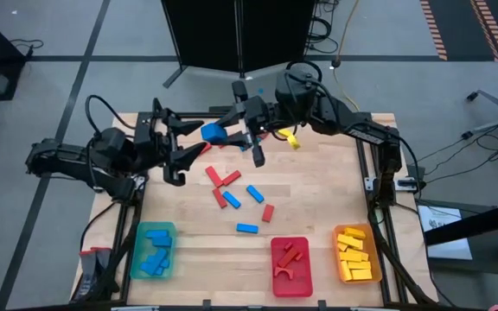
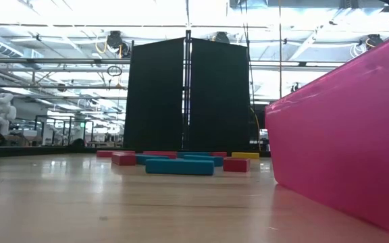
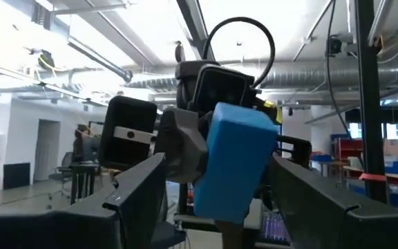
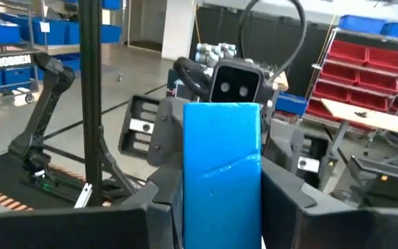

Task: Sort blocks
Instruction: Put the blue block into the blue bin

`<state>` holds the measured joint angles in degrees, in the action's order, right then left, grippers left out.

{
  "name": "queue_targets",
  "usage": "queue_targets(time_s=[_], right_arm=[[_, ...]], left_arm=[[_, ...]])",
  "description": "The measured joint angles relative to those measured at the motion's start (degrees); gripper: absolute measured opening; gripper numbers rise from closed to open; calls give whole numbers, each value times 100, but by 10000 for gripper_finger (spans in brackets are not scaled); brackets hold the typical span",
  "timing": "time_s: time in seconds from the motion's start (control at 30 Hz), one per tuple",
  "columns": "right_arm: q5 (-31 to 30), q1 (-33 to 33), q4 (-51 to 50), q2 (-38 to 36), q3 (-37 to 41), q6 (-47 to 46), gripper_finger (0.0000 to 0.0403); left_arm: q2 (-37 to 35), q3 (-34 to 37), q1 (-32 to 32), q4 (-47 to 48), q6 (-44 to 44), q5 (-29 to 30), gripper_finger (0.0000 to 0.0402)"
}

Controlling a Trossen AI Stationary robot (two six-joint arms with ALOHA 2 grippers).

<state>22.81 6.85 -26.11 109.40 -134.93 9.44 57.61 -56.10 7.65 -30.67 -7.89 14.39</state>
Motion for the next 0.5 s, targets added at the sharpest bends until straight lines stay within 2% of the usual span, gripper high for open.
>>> queue_targets(time_s=[0.5], right_arm=[[9,4,-122,134,-11,55,110]], left_arm=[[15,0,-27,-154,10,-259,260]])
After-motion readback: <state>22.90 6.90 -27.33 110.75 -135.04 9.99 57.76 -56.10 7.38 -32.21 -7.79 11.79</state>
